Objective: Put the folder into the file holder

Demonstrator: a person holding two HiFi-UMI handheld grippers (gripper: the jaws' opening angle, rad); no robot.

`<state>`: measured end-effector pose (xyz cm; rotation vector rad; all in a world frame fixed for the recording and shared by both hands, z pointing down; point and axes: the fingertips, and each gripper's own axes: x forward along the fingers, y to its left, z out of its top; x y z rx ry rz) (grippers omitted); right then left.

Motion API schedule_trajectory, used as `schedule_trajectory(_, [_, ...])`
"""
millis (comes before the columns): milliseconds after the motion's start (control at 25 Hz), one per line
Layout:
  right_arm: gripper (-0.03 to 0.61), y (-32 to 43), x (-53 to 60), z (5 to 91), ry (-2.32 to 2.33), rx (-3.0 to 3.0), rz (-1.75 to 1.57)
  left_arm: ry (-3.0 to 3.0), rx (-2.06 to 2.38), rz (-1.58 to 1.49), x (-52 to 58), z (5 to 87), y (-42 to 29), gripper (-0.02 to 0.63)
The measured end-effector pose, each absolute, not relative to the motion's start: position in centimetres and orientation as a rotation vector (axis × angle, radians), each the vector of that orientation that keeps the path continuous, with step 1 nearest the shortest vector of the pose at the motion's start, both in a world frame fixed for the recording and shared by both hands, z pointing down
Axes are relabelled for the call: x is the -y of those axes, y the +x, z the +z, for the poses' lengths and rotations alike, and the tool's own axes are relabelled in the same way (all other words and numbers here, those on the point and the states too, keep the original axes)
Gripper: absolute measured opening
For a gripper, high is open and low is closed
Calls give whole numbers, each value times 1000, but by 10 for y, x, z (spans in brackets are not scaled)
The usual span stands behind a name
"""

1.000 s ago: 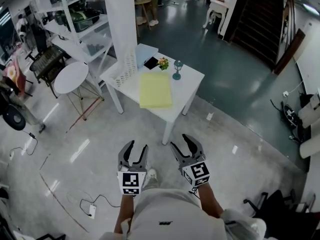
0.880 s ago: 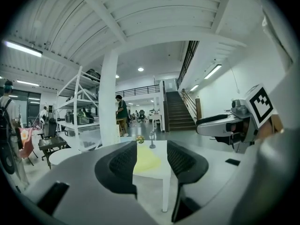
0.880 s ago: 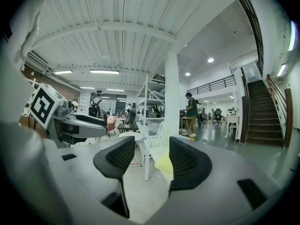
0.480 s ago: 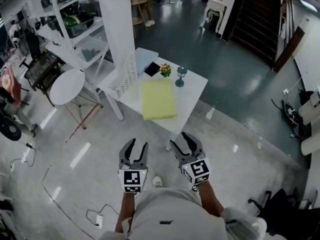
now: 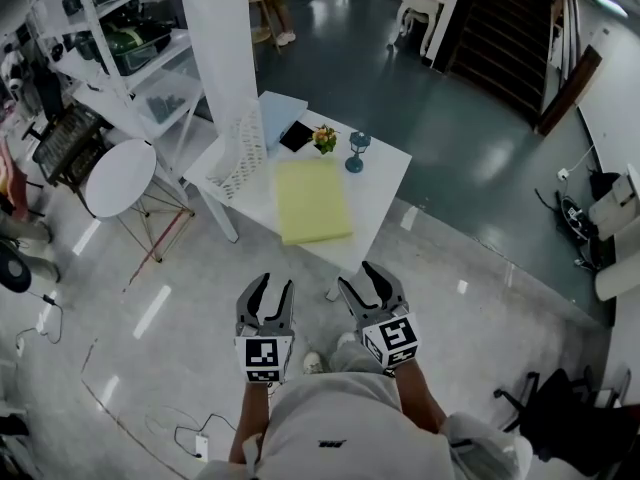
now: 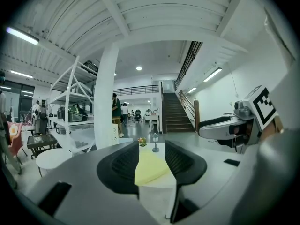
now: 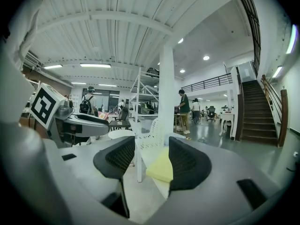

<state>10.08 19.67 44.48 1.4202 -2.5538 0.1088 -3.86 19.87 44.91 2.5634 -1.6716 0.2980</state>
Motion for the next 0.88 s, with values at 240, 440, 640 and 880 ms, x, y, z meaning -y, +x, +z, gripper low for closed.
schedule_trajectory(240, [218, 107, -173, 456, 1425, 2548, 138, 2567, 1662, 290, -173, 456, -32, 181])
schedule_trajectory(440, [218, 116, -136, 460, 1409, 2560, 143, 2548, 1681, 291, -137, 461, -25, 176])
schedule_trajectory(640, [218, 128, -83, 463, 1375, 2569, 139, 2540, 1697, 283, -88, 464, -12, 175])
schedule_trajectory(880, [218, 152, -23, 468, 1319, 2581, 156, 2495, 1737, 288, -29, 468, 8, 175])
